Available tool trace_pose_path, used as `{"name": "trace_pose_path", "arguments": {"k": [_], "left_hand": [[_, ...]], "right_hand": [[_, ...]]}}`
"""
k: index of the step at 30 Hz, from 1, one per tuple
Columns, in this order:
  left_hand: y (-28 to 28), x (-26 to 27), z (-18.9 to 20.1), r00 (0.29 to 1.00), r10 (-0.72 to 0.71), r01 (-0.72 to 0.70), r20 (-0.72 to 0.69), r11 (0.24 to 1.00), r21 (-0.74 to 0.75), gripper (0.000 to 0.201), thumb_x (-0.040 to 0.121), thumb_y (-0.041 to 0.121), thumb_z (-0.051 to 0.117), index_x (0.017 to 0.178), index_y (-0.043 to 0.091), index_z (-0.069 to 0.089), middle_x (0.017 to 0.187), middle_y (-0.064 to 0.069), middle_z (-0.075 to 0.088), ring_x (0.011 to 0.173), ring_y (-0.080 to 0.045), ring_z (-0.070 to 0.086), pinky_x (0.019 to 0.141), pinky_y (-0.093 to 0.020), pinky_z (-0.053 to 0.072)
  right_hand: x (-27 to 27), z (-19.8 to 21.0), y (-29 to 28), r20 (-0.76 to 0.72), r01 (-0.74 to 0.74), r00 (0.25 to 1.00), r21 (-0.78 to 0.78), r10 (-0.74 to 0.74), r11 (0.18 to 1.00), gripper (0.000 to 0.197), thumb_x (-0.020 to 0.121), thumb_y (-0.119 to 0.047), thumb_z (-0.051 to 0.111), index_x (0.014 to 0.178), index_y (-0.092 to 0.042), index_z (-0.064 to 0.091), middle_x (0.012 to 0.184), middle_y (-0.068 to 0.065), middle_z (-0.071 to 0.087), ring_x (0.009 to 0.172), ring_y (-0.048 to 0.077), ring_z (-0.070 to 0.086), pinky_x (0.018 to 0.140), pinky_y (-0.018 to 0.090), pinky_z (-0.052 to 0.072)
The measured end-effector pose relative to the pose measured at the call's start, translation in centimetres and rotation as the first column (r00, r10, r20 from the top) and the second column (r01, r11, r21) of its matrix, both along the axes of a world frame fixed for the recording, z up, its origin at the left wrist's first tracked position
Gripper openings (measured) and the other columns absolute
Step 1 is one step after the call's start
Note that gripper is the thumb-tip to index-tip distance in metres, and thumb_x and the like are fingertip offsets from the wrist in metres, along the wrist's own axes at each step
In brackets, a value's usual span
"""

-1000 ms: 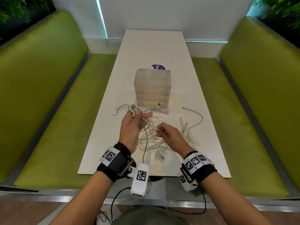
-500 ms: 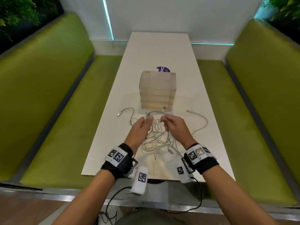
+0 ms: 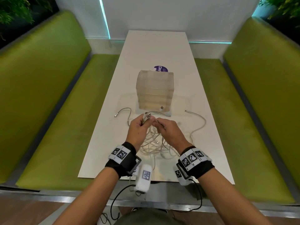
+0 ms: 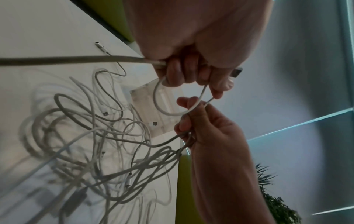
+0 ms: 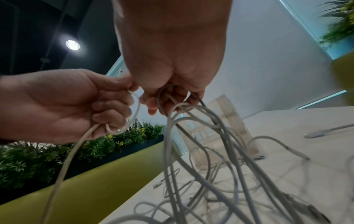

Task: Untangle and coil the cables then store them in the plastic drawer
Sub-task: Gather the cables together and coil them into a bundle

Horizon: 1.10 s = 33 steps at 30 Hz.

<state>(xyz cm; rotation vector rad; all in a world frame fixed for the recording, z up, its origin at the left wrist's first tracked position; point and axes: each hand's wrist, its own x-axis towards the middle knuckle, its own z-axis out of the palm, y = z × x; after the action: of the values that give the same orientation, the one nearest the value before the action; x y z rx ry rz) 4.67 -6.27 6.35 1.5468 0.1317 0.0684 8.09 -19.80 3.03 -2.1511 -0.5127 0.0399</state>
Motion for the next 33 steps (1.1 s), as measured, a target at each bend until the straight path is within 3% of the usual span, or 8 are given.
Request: {"name": "trace_pose_path", "arguments": {"k": [7,13,17,20,22,25,29,33], "left_hand": [[0.2,0.4,1.3,0.995,0.088,-0.095,-0.036,0.952,-0.291,0.020,0.101,0.018,0.041,0.084,0.014,0.051,0.087,-0.001,0.069,0.049,-0.006,0.044,0.038,-0.014,0.028],[2.9,1.5,4.8,0.996,0.090,-0.081,-0.006,0.858,-0.506,0.031,0.104,0.025,0.032,0.073,0.020,0.036,0.053,0.006,0.043,0.039,-0.005,0.020,0.036,-0.016,0.016],[3.9,1.3,4.1,0.990,0.140,-0.133,0.002,0.941,-0.312,0.028,0.104,0.028,0.034,0.077,0.020,0.039,0.051,0.009,0.036,0.040,-0.005,0.019,0.035,-0.017,0.016],[4.0,0.6,3.2,0.996,0.072,-0.070,-0.044,0.997,0.043,0.024,0.094,0.043,0.051,0.095,0.018,0.052,0.059,0.010,0.044,0.047,-0.005,0.033,0.043,-0.018,0.028],[3.2,0.3,1.9,0.992,-0.073,0.098,-0.101,0.959,0.268,0.045,0.078,0.057,0.064,0.094,0.015,0.062,0.067,0.007,0.057,0.056,-0.008,0.047,0.056,-0.019,0.039],[1.5,0.1,0.3,0.958,-0.220,0.284,-0.185,0.824,0.490,0.027,0.079,0.047,0.071,0.075,0.022,0.063,0.058,0.010,0.053,0.052,-0.008,0.045,0.049,-0.013,0.031],[0.6,0.2,0.2,0.957,-0.238,0.291,-0.167,0.796,0.531,0.026,0.092,0.030,0.060,0.069,0.018,0.057,0.057,0.008,0.049,0.050,-0.008,0.041,0.048,-0.017,0.029],[1.6,0.6,1.9,0.996,0.013,0.016,-0.088,0.946,0.323,0.025,0.094,0.026,0.056,0.072,0.014,0.054,0.061,0.003,0.046,0.052,-0.009,0.036,0.048,-0.021,0.030]], "right_hand": [[0.1,-1.8,1.0,0.015,-0.037,0.999,-0.210,0.041,0.977,0.021,0.099,-0.021,0.046,0.080,-0.017,0.052,0.073,0.001,0.058,0.068,0.019,0.051,0.062,0.032,0.036],[0.9,-4.2,-1.2,-0.125,0.048,0.989,-0.191,-0.073,0.980,0.035,0.099,-0.029,0.039,0.087,-0.006,0.062,0.076,0.006,0.061,0.075,0.024,0.056,0.066,0.033,0.038],[1.7,-2.7,-1.9,-0.145,0.063,0.986,-0.104,-0.078,0.993,0.027,0.099,-0.027,0.045,0.079,-0.018,0.060,0.070,0.004,0.061,0.066,0.021,0.055,0.062,0.032,0.040],[1.8,-2.0,-2.1,-0.153,0.033,0.987,-0.080,-0.045,0.996,0.024,0.098,-0.014,0.045,0.084,-0.020,0.063,0.070,-0.003,0.060,0.061,0.011,0.051,0.061,0.025,0.040],[1.5,-1.0,-1.6,-0.129,-0.004,0.992,-0.105,-0.009,0.995,0.020,0.097,-0.011,0.046,0.091,-0.015,0.065,0.072,-0.013,0.058,0.066,0.002,0.051,0.061,0.014,0.038],[1.3,0.4,-0.4,-0.100,-0.066,0.993,-0.117,0.054,0.991,0.013,0.088,-0.005,0.052,0.083,-0.015,0.059,0.078,-0.001,0.061,0.075,0.019,0.055,0.069,0.032,0.043],[1.2,0.9,-0.1,-0.017,-0.059,0.998,-0.135,0.058,0.989,0.016,0.087,-0.018,0.049,0.085,-0.005,0.058,0.081,0.007,0.059,0.076,0.025,0.052,0.070,0.038,0.042],[1.2,-0.9,-0.6,0.100,-0.011,0.995,-0.155,0.027,0.988,0.013,0.093,-0.020,0.058,0.093,-0.009,0.064,0.091,0.003,0.059,0.087,0.017,0.050,0.076,0.029,0.039]]}}
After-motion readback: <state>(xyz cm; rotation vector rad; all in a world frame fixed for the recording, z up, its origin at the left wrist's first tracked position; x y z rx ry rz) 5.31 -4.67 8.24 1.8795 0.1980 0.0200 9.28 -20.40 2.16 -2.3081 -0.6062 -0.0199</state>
